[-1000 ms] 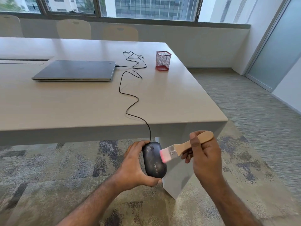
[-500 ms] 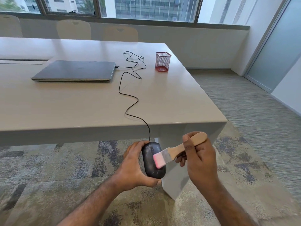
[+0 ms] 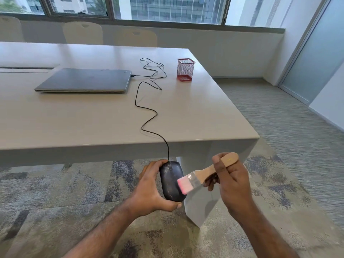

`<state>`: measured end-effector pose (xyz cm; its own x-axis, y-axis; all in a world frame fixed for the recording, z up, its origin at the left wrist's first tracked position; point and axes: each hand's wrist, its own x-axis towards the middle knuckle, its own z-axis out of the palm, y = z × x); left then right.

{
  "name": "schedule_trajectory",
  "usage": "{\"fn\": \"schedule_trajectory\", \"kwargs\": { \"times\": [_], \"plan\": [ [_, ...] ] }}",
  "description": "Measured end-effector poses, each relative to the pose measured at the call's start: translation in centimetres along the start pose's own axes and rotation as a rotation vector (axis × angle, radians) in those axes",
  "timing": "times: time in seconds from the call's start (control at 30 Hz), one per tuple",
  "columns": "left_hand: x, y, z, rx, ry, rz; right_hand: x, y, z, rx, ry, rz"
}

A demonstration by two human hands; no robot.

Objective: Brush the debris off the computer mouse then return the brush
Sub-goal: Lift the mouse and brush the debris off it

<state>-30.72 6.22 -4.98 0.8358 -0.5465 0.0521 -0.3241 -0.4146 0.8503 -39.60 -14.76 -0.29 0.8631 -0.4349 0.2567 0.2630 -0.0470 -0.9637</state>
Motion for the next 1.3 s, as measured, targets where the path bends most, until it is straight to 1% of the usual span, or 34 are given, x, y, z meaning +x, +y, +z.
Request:
{"fn": "schedule_trajectory", "kwargs": {
  "times": [0.07,0.1,0.23,0.33,0.4,0.47,0.53,0.57,0.67,0.77,0.8,0.87,0.93,0.97,1.03,1.1,1.2,1.3],
  "plan": [
    [0.0,0.0,0.0,-0.002,-0.005,0.001,-0.3,0.3,0.3,0.010,-0.059,0.020],
    [0.0,-0.1,0.0,-0.004,-0.008,0.003,-0.3,0.4,0.3,-0.002,-0.059,0.032],
    [0.0,-0.1,0.0,-0.001,-0.028,0.023,0.9,0.5,-0.2,-0.128,0.070,0.029],
    [-0.2,-0.1,0.0,0.003,-0.036,0.032,1.5,0.1,-0.2,-0.134,0.122,-0.007],
    [-0.2,-0.1,0.0,0.004,-0.038,0.037,1.3,-0.1,0.4,-0.082,0.086,-0.029],
    [-0.3,0.0,0.0,0.012,-0.034,0.045,0.9,-0.1,1.2,-0.050,-0.005,-0.043],
    [-0.3,0.1,0.0,0.021,-0.033,0.056,0.8,0.1,1.8,-0.107,-0.054,-0.057],
    [-0.4,0.2,-0.1,0.025,-0.036,0.063,0.9,0.0,1.8,-0.149,-0.044,-0.062],
    [-0.6,0.2,-0.1,0.047,-0.047,0.083,1.7,-0.2,1.3,-0.245,0.061,-0.067],
    [-0.7,0.2,-0.2,0.046,-0.039,0.082,2.3,-0.5,0.7,-0.212,0.129,-0.037],
    [-0.8,0.2,-0.2,0.043,-0.036,0.080,2.3,-0.6,0.7,-0.172,0.121,-0.026],
    [-0.8,0.3,-0.1,0.039,-0.036,0.081,2.2,-0.6,0.9,-0.109,0.047,0.000],
    [-0.8,0.4,-0.1,0.035,-0.039,0.091,2.0,-0.5,1.3,-0.103,-0.045,0.041],
    [-0.8,0.4,-0.1,0.035,-0.041,0.098,2.0,-0.3,1.4,-0.120,-0.060,0.065],
    [-0.9,0.4,0.0,0.043,-0.050,0.109,2.4,0.2,1.3,-0.155,-0.017,0.113],
    [-1.1,0.2,0.0,0.056,-0.059,0.119,2.9,0.6,0.9,-0.178,0.065,0.137],
    [-1.3,0.0,0.2,0.062,-0.059,0.128,3.6,0.5,0.4,-0.199,0.167,0.116],
    [-1.3,-0.1,0.3,0.050,-0.055,0.128,3.5,0.1,0.7,-0.122,0.159,0.112]
  ]
}}
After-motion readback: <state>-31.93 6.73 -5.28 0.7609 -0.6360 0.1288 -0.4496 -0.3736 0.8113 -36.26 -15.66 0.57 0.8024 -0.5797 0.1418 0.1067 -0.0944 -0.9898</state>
